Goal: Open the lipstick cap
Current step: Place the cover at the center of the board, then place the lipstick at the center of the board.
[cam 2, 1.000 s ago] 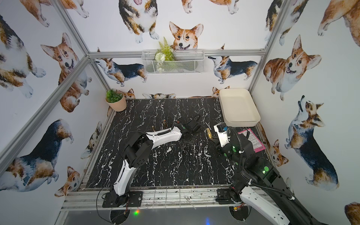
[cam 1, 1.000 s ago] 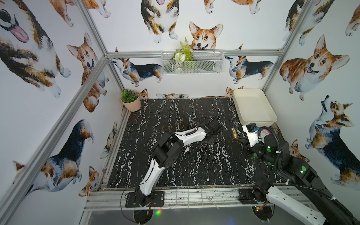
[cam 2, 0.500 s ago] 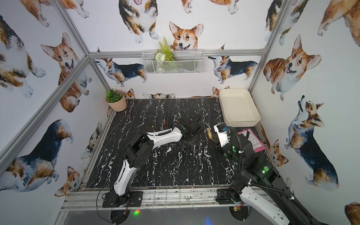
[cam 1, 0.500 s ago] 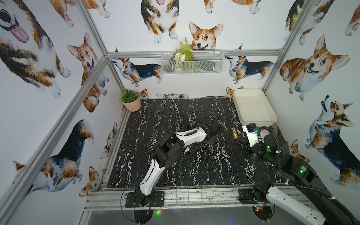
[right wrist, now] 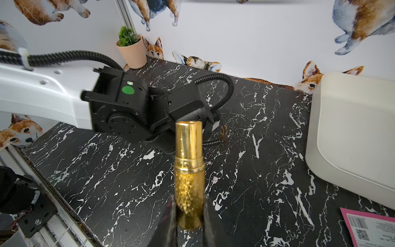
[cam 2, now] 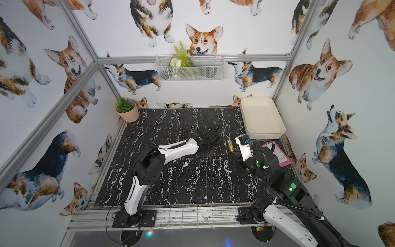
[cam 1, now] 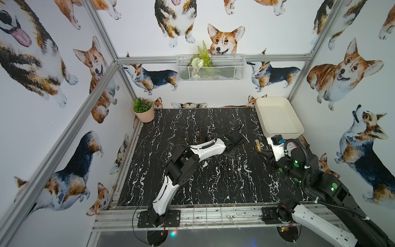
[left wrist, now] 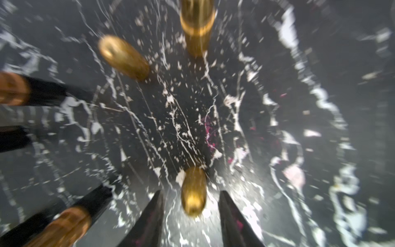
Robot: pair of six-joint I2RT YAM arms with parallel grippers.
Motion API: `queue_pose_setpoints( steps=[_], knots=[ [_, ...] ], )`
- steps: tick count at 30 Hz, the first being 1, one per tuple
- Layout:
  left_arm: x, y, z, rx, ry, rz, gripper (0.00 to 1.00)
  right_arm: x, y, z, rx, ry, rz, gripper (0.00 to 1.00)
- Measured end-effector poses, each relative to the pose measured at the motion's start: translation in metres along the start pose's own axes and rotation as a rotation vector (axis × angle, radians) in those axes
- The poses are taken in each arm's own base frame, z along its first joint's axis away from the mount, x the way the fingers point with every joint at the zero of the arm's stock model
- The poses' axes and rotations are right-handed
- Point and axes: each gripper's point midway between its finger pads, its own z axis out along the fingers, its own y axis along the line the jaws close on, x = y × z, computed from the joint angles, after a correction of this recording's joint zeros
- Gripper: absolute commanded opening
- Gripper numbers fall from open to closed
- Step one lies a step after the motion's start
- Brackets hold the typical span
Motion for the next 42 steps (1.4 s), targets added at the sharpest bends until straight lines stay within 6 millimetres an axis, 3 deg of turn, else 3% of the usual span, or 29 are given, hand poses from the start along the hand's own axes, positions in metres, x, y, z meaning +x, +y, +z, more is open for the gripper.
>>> queue_pose_setpoints(
  steps=[6, 11, 17, 20, 24, 29, 42],
  knots=[
    [-0.044, 0.0, -0.056, 0.08, -0.105, -0.046, 0.52, 0.0, 0.0, 0.0, 0.0, 0.0, -0.001, 0.05],
    [-0.062, 0.011, -0.102, 0.153, -0.145, -0.095, 0.5, 0.001, 0.0, 0.003, 0.002, 0.012, -0.004, 0.05],
    [-0.076, 0.038, -0.148, 0.336, -0.149, -0.243, 0.48, 0.008, 0.0, 0.012, 0.002, 0.048, -0.013, 0.05],
    [-0.082, 0.03, -0.174, 0.48, -0.146, -0.266, 0.48, 0.012, 0.004, 0.021, -0.016, 0.073, -0.021, 0.05],
    [-0.089, 0.003, -0.211, 0.673, -0.142, -0.239, 0.49, 0.016, 0.009, 0.032, -0.04, 0.098, -0.021, 0.05],
    [-0.08, -0.02, -0.232, 0.794, -0.102, -0.197, 0.49, 0.014, 0.014, 0.042, -0.067, 0.107, -0.02, 0.05],
    [-0.052, -0.05, -0.253, 0.916, 0.002, -0.136, 0.49, 0.005, 0.022, 0.056, -0.101, 0.106, -0.018, 0.05]
  ],
)
